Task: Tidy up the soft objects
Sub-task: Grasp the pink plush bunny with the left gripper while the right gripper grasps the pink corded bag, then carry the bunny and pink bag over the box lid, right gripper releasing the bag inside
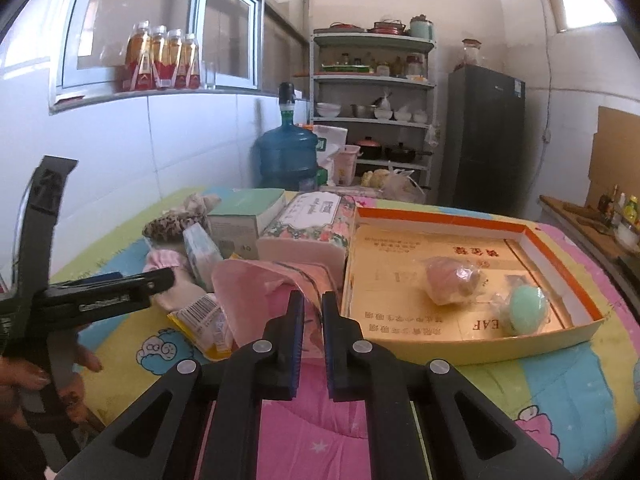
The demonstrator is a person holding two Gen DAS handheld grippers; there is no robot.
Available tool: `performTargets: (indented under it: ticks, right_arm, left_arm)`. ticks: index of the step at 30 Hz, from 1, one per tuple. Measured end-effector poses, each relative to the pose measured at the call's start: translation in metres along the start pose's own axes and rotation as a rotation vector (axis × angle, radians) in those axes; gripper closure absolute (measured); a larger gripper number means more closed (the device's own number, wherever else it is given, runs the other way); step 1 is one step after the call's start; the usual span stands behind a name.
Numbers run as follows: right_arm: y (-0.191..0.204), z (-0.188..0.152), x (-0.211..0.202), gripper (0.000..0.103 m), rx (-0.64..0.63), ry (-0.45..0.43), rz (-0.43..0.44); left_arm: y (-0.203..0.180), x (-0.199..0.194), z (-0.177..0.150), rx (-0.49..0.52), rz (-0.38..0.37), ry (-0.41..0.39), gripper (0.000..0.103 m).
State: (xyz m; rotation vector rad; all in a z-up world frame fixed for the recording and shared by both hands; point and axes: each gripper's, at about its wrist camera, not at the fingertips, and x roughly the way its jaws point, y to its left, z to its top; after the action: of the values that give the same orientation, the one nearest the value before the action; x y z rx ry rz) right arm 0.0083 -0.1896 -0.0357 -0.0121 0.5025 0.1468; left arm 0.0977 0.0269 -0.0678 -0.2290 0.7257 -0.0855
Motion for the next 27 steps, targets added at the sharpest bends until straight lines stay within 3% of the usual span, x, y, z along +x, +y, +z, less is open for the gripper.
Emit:
performTargets:
  ticks: [4,5,7,9,13,16,21,23,24,27]
  right_arm:
    - [-0.008,-0.003,0.005,0.094,0.022,0.012,0.012]
    - [-0.010,-0.004,0.006,0.094,0.030,0.015,0.015]
    - [-0.014,-0.006,0.008,0.094,0.045,0.020,0.028]
    - [-0.018,-0.008,0.010,0.092,0.058,0.027,0.043]
    - [-0.022,-0.008,0.017,0.059,0.070,0.052,0.049]
    - [-0.019,-0.006,0.022,0.058,0.054,0.057,0.051]
    - [-0.005,0.001,0.027,0.060,-0.015,0.045,0.041]
    - [0.000,0.004,0.028,0.090,-0.037,0.036,0.029]
    - [0.001,0.005,0.028,0.094,-0.042,0.038,0.027]
    - [0.001,0.007,0.028,0.094,-0.029,0.037,0.043]
  left_arm:
    - [0.001,0.013,0.003,-0.072,-0.028,0.053,0.016]
    - [0.002,0.016,0.004,-0.087,-0.041,0.060,0.020]
    - [0.003,0.019,0.004,-0.111,-0.094,0.061,0.037]
    - [0.000,0.016,0.002,-0.108,-0.123,0.048,0.062]
    - [-0.014,0.008,-0.001,-0.037,-0.107,0.005,0.067]
    - [-0.014,0.004,-0.001,-0.031,-0.109,-0.003,0.069]
    - [-0.011,-0.004,-0.002,-0.024,-0.103,-0.021,0.071]
    - [-0.008,-0.011,-0.002,-0.024,-0.102,-0.036,0.071]
    - [-0.007,-0.014,-0.002,-0.023,-0.101,-0.044,0.071]
    - [-0.005,-0.023,-0.001,-0.016,-0.100,-0.065,0.071]
